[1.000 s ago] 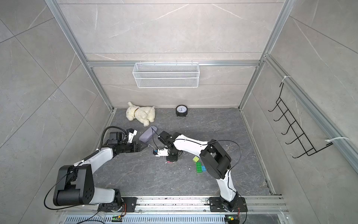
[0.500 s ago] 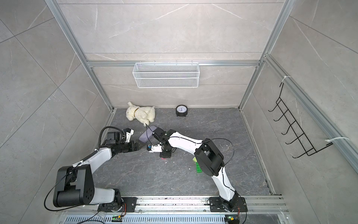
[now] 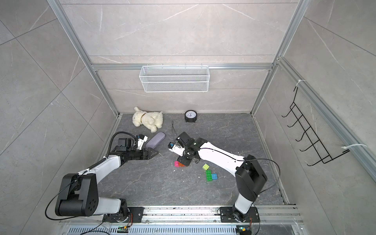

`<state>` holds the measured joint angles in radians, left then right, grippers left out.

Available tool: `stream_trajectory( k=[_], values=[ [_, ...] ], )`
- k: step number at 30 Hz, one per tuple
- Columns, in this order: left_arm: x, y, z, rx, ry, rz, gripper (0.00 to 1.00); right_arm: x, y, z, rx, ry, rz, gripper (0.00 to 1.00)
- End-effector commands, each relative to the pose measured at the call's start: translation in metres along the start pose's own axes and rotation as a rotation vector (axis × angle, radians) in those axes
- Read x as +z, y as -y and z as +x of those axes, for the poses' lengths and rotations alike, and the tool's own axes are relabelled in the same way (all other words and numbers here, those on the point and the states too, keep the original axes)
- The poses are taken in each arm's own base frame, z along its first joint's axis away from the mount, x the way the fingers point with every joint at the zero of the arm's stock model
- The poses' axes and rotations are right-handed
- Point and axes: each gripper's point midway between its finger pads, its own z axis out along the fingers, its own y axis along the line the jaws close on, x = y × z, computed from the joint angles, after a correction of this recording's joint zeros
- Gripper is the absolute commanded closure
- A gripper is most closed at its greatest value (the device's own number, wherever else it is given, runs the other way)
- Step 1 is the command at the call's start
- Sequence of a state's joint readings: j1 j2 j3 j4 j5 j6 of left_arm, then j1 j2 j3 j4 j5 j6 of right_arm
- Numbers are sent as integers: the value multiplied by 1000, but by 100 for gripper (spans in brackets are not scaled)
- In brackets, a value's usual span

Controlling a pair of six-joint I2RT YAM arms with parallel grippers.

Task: Assemble the letter y with lego
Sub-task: Pick up the lego brick from the center of the board.

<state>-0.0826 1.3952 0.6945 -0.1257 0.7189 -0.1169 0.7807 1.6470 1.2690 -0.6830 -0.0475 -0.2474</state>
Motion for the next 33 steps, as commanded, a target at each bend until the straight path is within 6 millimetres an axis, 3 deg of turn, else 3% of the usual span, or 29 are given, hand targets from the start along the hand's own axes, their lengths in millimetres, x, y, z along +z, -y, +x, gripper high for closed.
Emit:
stream_trajectory(
  k=[1, 6, 14, 25, 33],
  values=[
    [6, 12, 0, 33, -13, 45, 10, -8, 18, 38, 391, -51, 82, 46],
    [10, 12, 2, 32, -29, 35, 10, -17, 19, 106, 704, -193, 179, 46],
    [10, 12, 2, 38, -28, 31, 10, -14, 12, 165, 897, -318, 289, 47],
    [7, 13, 2, 57, -27, 19, 10, 16, 28, 162, 898, -342, 282, 46],
    [8, 11, 1, 52, -30, 15, 10, 32, 23, 159, 899, -342, 216, 53]
  ],
)
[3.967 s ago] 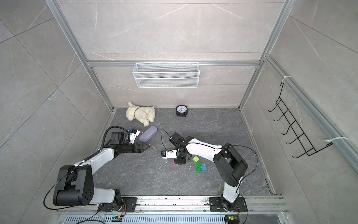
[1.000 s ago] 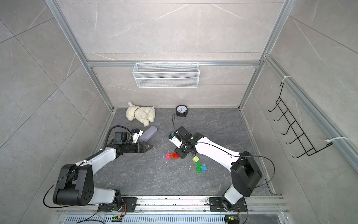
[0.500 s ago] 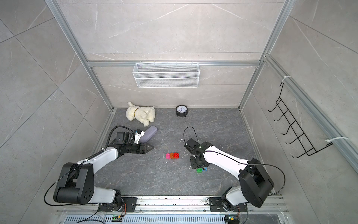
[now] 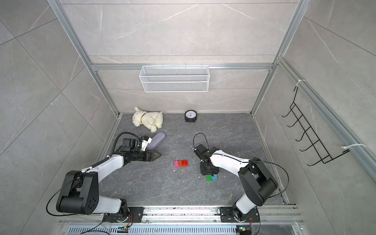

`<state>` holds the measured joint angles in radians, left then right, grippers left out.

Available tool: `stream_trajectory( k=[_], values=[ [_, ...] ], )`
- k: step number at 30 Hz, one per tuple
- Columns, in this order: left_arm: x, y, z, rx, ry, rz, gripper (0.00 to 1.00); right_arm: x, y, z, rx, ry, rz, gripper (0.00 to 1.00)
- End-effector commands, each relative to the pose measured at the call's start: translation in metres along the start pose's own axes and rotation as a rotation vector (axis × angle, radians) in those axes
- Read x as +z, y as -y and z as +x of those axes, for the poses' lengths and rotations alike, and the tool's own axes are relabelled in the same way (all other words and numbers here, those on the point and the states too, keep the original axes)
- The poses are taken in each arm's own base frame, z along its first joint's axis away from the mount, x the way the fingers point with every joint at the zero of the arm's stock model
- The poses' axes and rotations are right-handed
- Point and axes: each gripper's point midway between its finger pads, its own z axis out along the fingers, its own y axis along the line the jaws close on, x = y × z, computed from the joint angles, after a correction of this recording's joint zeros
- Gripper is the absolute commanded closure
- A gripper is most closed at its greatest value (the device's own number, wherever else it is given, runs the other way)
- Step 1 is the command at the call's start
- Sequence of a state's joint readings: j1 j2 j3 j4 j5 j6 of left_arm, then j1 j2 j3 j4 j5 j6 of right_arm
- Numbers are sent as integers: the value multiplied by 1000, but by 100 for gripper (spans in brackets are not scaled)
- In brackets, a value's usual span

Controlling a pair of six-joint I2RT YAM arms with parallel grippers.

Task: Assemble the letter y with lego
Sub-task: Pick up the lego brick from the center of the board.

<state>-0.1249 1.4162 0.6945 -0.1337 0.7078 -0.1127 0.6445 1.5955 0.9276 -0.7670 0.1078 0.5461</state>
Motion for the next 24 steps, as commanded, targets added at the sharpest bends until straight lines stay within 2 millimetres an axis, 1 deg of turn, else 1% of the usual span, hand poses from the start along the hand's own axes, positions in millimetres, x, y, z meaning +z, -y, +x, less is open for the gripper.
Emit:
stream_trajectory(
  k=[1, 4, 7, 10, 12, 15, 20, 22, 24],
  values=[
    [-3, 6, -9, 42, 14, 6, 10, 4, -9, -2, -10, -4, -43, 54],
    [-3, 6, -9, 42, 14, 4, 10, 7, -11, 1, -10, -13, -56, 59],
    [-2, 5, -8, 40, 12, 2, 10, 4, -13, 3, -16, -14, -73, 64],
    [-2, 5, -9, 39, 12, 2, 10, -5, -15, 2, -35, -7, -96, 67],
    [-3, 4, -9, 41, 13, 0, 10, -13, -20, 0, -80, 8, -116, 68],
    [-3, 4, -10, 43, 13, -5, 10, -26, -31, -4, -220, 43, -138, 68],
    [-4, 4, -10, 48, 12, -6, 10, -43, -50, -14, -552, 89, -92, 68],
    [-5, 3, -11, 52, 16, -8, 10, -45, -56, -16, -686, 95, -88, 68],
    [-7, 2, -11, 55, 22, -15, 10, -46, -57, -17, -783, 89, -80, 68]
  ],
)
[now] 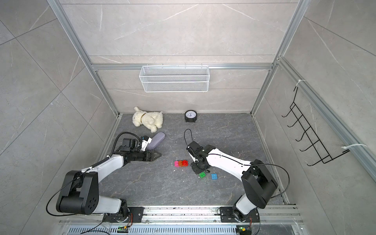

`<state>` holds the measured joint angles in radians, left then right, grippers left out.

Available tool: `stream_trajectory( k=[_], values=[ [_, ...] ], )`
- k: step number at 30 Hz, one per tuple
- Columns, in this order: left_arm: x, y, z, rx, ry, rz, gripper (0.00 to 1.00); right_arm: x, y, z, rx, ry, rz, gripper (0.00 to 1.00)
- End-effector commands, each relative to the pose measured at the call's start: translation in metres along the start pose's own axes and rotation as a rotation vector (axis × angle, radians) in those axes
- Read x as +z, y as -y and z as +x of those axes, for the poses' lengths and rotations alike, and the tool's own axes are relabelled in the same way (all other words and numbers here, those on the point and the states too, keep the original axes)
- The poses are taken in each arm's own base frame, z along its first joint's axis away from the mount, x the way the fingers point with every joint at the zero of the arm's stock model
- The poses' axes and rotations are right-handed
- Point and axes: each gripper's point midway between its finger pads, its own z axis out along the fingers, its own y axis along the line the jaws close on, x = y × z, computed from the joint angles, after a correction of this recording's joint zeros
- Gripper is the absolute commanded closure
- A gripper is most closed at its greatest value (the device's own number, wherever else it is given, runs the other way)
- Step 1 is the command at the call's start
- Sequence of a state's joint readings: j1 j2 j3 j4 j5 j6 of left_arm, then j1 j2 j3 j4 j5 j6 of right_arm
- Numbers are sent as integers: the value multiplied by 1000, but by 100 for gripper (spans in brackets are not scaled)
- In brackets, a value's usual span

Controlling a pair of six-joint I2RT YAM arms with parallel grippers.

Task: Assemble the letter y with lego
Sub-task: Pick up the lego brick from the center of the board, then place the lego brick at the center of the board.

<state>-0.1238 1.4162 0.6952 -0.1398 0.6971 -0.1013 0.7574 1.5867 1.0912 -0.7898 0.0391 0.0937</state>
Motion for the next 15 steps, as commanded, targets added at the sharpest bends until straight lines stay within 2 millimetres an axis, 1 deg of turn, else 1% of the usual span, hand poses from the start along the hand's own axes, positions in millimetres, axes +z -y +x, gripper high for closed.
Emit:
stream_trajectory(
  k=[1, 4, 7, 12, 15],
  values=[
    [-8, 3, -12, 48, 28, -8, 10, 0, 1, 7, -289, -69, 6, 67],
    [-11, 1, -14, 47, 37, -12, 10, 1, -4, 11, -448, -91, -31, 67],
    [-13, -1, -14, 46, 43, -19, 10, 3, -8, 14, -559, -95, -66, 67],
    [-15, -4, -15, 40, 48, -26, 10, 13, -25, 18, -627, -103, -171, 67],
    [-15, -4, -15, 39, 48, -26, 10, 22, -30, 23, -656, -122, -198, 66]
  ],
)
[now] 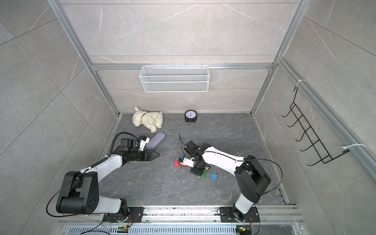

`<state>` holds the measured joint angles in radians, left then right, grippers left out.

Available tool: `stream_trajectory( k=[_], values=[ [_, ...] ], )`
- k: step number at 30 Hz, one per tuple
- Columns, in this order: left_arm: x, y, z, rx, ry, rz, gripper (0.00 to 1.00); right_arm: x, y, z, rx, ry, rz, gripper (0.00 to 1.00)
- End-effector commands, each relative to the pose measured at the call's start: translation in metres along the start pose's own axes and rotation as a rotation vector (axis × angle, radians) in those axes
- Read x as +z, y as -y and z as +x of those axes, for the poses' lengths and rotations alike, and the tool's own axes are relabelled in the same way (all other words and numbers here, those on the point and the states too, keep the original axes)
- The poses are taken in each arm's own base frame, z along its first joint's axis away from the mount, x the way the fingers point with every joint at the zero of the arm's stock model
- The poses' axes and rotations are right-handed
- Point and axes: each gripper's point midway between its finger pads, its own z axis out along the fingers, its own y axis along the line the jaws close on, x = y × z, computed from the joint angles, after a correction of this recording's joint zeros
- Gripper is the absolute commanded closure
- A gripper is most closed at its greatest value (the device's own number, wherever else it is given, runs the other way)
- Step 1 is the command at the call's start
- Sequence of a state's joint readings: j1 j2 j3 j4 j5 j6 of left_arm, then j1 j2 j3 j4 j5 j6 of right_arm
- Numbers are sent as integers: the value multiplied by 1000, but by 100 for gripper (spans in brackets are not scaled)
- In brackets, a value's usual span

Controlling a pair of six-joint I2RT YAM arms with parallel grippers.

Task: Assemble the letter y with lego
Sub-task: Place the lego brick at the center of the board, then pick up the lego brick from the center of the board.

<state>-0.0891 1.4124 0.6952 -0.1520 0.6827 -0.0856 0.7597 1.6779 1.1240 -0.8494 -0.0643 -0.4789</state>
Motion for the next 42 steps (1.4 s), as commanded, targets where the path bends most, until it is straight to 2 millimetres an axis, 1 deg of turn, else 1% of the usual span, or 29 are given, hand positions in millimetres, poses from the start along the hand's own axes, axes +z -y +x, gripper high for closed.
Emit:
stream_trajectory(
  k=[1, 5, 13, 14, 17, 20, 22, 25, 26, 28, 31, 32, 35, 38, 42],
  values=[
    [-8, 8, -13, 51, 34, 8, 10, 10, -15, 0, -94, -14, -74, 66],
    [-8, 7, -13, 46, 33, 6, 10, 18, -16, 1, -106, -27, -83, 64],
    [-7, 10, -13, 31, 30, 36, 9, 25, -20, 5, -149, -40, -78, 61],
    [-6, 12, -12, 20, 31, 54, 9, 24, -21, 4, -150, -38, -77, 60],
    [-4, 18, -12, 3, 38, 100, 9, 20, -19, 0, -133, -23, -64, 52],
    [-4, 18, -12, 0, 38, 100, 9, 10, -14, -5, -100, 2, -36, 48],
    [-5, 19, -12, 6, 40, 98, 9, -2, -7, -8, -57, 37, -8, 48],
    [-6, 18, -12, 9, 42, 92, 9, -23, 13, -8, 87, 109, 19, 48],
    [-6, 18, -12, 9, 42, 91, 9, -26, 19, -6, 127, 116, 21, 48],
    [-5, 18, -12, 10, 41, 89, 9, -30, 40, 7, 253, 94, 63, 49],
    [-5, 18, -12, 8, 41, 93, 9, -27, 59, 26, 397, 32, 70, 51],
    [-5, 20, -12, 9, 42, 99, 9, -26, 61, 29, 430, 18, 64, 51],
    [-6, 24, -14, -2, 44, 126, 9, -22, 69, 31, 503, -11, 55, 51],
    [-5, 28, -15, -12, 47, 151, 9, -14, 75, 35, 549, -44, 42, 50],
    [-6, 28, -16, -9, 51, 144, 9, -6, 75, 36, 574, -62, 19, 45]
  ],
)
